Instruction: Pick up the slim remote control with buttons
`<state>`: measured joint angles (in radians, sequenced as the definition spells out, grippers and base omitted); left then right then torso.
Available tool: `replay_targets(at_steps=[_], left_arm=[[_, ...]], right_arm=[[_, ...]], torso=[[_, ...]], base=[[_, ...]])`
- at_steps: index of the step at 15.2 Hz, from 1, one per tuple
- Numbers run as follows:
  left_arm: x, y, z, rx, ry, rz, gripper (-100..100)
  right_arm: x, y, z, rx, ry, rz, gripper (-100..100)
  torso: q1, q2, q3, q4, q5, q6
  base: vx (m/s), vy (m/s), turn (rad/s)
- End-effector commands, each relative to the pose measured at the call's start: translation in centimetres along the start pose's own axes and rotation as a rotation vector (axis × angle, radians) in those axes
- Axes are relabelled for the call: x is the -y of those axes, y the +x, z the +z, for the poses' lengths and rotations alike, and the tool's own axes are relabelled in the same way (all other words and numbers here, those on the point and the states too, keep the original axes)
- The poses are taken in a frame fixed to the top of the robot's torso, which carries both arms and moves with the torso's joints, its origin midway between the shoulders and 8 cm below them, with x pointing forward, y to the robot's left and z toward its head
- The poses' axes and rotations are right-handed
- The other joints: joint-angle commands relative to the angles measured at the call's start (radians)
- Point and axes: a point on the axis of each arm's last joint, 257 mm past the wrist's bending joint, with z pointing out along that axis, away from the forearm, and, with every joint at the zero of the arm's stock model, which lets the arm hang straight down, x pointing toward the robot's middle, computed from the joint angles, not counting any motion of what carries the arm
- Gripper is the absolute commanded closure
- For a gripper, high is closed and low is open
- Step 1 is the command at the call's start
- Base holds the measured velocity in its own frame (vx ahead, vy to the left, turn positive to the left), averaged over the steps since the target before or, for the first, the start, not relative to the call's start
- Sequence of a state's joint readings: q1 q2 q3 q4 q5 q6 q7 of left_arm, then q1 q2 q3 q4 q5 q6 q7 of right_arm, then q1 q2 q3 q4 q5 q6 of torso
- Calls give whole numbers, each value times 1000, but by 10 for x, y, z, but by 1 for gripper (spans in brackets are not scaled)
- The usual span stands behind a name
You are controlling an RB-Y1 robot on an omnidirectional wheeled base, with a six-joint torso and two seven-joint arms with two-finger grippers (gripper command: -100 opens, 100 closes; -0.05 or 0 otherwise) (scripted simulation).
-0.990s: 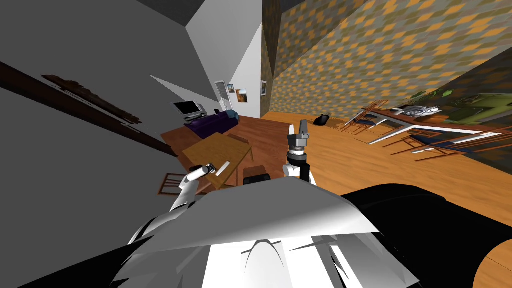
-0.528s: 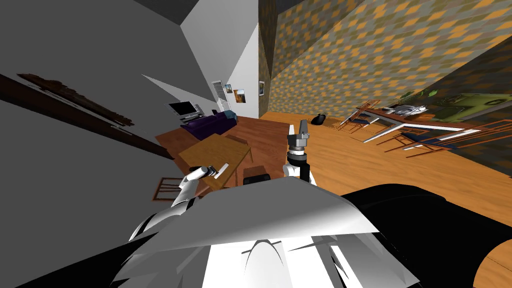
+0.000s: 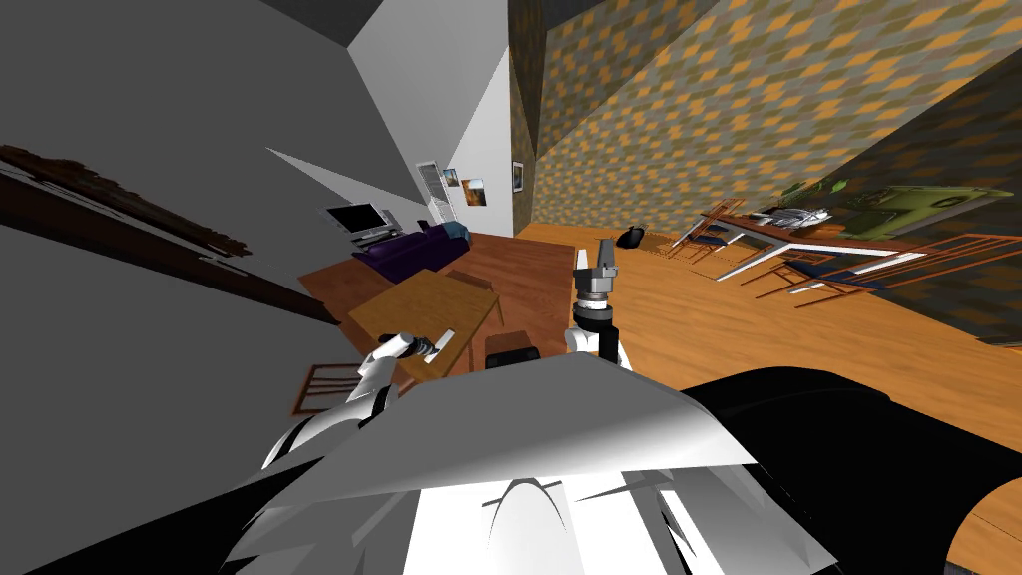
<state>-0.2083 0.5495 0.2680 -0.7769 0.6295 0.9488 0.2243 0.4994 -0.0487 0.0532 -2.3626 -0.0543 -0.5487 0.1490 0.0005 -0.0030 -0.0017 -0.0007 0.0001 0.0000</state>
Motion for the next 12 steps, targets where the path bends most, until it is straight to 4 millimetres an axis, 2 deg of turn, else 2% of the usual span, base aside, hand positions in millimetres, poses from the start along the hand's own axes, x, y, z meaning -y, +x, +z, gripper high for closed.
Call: replay_targets(at_steps=[1, 4, 8, 9, 10, 12], left_arm=[[-13, -3, 3, 6, -46, -26, -100], [-22, -5, 5, 10, -79, -45, -100], [-48, -12, 9, 23, -166, -92, -100], [-41, -10, 9, 19, -143, -81, -100], [-51, -9, 16, 19, -147, -82, -100], [-58, -8, 22, 18, -146, -81, -100]], right_arm=[[0, 0, 0, 0, 0, 0, 0], [0, 0, 0, 0, 0, 0, 0], [0, 0, 0, 0, 0, 0, 0], [0, 0, 0, 0, 0, 0, 0], [0, 0, 0, 0, 0, 0, 0], [0, 0, 0, 0, 0, 0, 0]], torso=[[0, 0, 0, 0, 0, 0], [0, 0, 0, 0, 0, 0], [1, 0, 0, 0, 0, 0], [2, 0, 0, 0, 0, 0], [2, 0, 0, 0, 0, 0], [1, 1, 0, 0, 0, 0]], base=[[47, 21, -62], [33, 17, -26], [43, 34, -51], [34, 37, -18], [25, 31, 8], [36, 39, 13]])
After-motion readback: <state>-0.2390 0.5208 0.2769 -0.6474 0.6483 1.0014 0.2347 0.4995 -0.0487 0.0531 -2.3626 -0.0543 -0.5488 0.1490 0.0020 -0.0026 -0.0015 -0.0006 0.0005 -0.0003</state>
